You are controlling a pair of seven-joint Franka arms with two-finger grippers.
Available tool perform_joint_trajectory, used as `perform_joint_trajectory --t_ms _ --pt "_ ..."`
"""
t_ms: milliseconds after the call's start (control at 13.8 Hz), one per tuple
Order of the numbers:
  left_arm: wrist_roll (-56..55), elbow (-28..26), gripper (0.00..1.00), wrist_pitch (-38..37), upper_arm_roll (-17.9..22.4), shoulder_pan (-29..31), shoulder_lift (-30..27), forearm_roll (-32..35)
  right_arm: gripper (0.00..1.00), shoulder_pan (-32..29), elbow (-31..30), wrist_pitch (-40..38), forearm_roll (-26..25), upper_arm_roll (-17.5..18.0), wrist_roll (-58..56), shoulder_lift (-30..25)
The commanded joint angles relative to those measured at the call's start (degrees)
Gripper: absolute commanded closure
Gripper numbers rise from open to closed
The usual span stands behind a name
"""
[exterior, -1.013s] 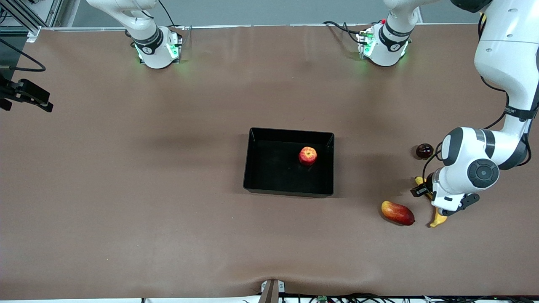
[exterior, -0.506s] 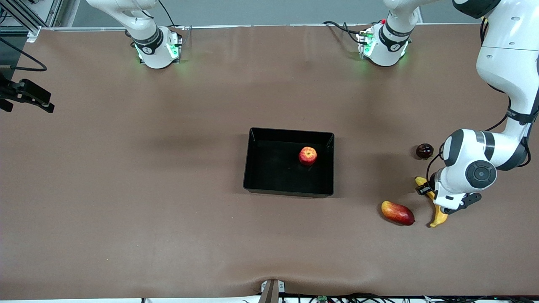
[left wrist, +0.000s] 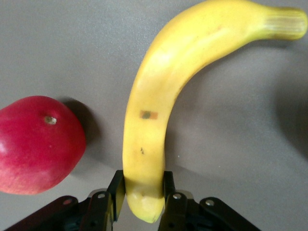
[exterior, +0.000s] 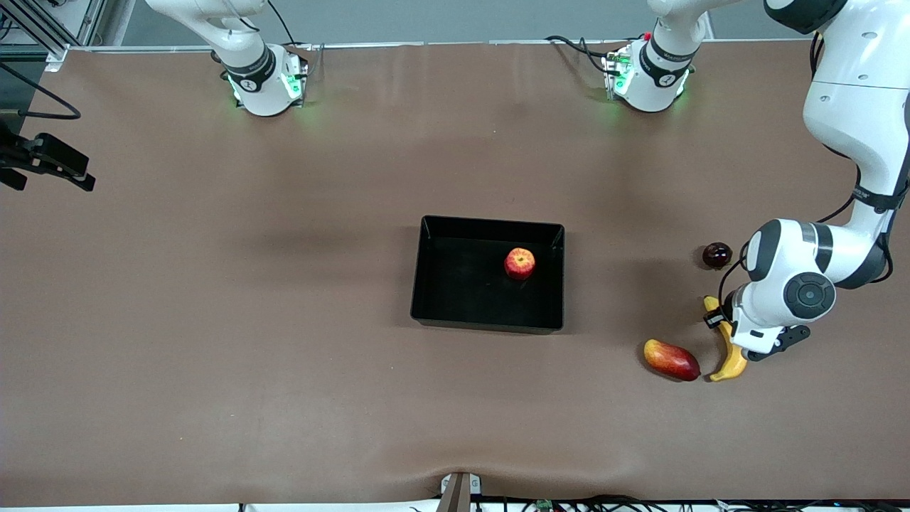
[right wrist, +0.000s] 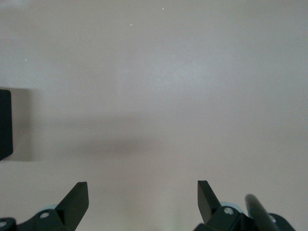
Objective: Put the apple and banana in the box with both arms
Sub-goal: 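Lift the banana with the left gripper and carry it over the box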
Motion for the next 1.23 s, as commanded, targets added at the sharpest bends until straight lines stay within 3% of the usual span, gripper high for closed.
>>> perform_joint_trajectory --t_ms 0,72,289,579,796,1157 --pt "-1.52 0.36 0.91 1.36 -0.39 0.41 2.16 1.32 0.0 -0.31 -0.1 0.19 1.4 -0.02 -0.66 -0.3" --pt "-1.52 0.36 1.0 1.62 -0.39 0.41 2.16 1.41 0.0 -0.49 -0.1 0.19 1.4 -0.11 -0.66 -0.3" --pt "-0.81 0.45 1.0 1.01 -0.48 0.06 -0.11 1.49 0.0 -0.58 -0.1 0.19 1.4 -0.11 -0.66 -0.3" --pt "-1.6 5.36 1.0 -11.44 -4.69 -0.74 -4.07 0.44 0.0 -0.4 -0.1 0.28 1.4 -0.11 -0.66 -0.22" --pt "-4.58 5.81 1.0 -15.77 -7.59 -1.09 -8.64 0.7 0.0 -0.31 -0.1 0.8 1.49 -0.11 -0.66 0.13" --pt "-10.91 5.9 1.0 -18.76 -19.52 -2.14 -12.08 0.62 0.0 -0.14 -0.1 2.91 1.49 -0.11 -0.66 0.84"
